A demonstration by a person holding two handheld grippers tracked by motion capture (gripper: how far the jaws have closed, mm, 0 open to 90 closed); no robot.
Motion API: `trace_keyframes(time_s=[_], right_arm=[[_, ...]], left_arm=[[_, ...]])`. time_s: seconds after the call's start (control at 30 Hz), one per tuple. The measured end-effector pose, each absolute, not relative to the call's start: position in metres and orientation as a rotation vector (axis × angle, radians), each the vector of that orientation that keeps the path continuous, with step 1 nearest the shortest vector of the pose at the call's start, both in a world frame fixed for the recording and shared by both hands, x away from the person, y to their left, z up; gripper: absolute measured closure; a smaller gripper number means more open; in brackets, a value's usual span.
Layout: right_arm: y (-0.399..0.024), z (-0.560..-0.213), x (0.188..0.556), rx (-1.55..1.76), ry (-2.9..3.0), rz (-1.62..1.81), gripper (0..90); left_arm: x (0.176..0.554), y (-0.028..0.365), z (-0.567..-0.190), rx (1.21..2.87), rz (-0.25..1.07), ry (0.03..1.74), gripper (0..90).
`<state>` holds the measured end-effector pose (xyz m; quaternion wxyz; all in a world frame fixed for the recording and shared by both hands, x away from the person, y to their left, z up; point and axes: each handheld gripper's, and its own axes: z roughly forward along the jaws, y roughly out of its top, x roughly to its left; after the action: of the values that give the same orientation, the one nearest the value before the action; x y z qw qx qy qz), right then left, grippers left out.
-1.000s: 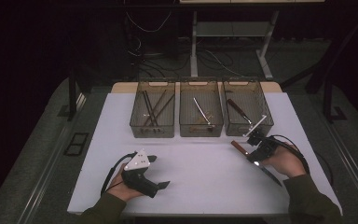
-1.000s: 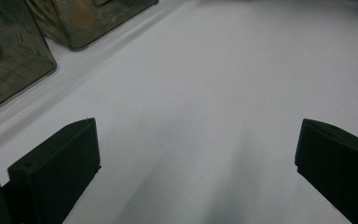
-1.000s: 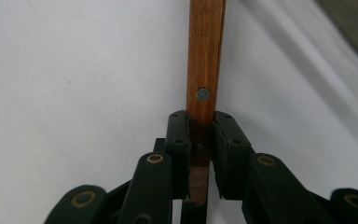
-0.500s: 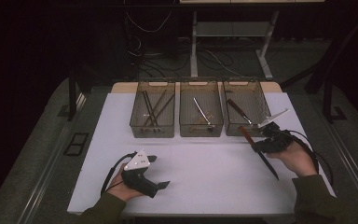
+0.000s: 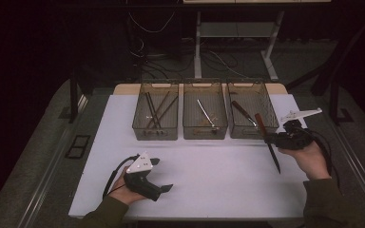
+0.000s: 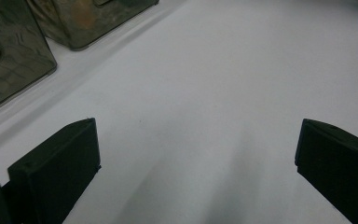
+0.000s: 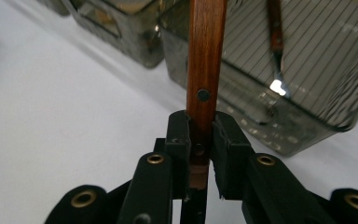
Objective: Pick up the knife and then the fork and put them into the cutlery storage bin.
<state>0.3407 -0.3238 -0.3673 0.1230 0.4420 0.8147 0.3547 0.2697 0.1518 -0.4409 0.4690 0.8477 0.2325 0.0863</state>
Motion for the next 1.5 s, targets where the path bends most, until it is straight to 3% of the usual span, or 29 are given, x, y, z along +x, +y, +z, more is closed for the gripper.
trace_keyframes(time_s=[0.7,1.1,1.5], right_arm=[[-0.342,-0.341,0.343,1.233,2.107,1.278,77.6],[-0.33,-0.298,0.386,1.22,2.021,1.291,77.6],[-0.317,-0.292,0.42,1.264,1.961,1.26,77.6]], left_arm=[[0.27,0.151,-0.441,2.078,0.211,0.572,0.0],[0.27,0.151,-0.441,2.073,0.208,0.57,0.0],[0.269,0.151,-0.441,2.062,0.204,0.573,0.0]])
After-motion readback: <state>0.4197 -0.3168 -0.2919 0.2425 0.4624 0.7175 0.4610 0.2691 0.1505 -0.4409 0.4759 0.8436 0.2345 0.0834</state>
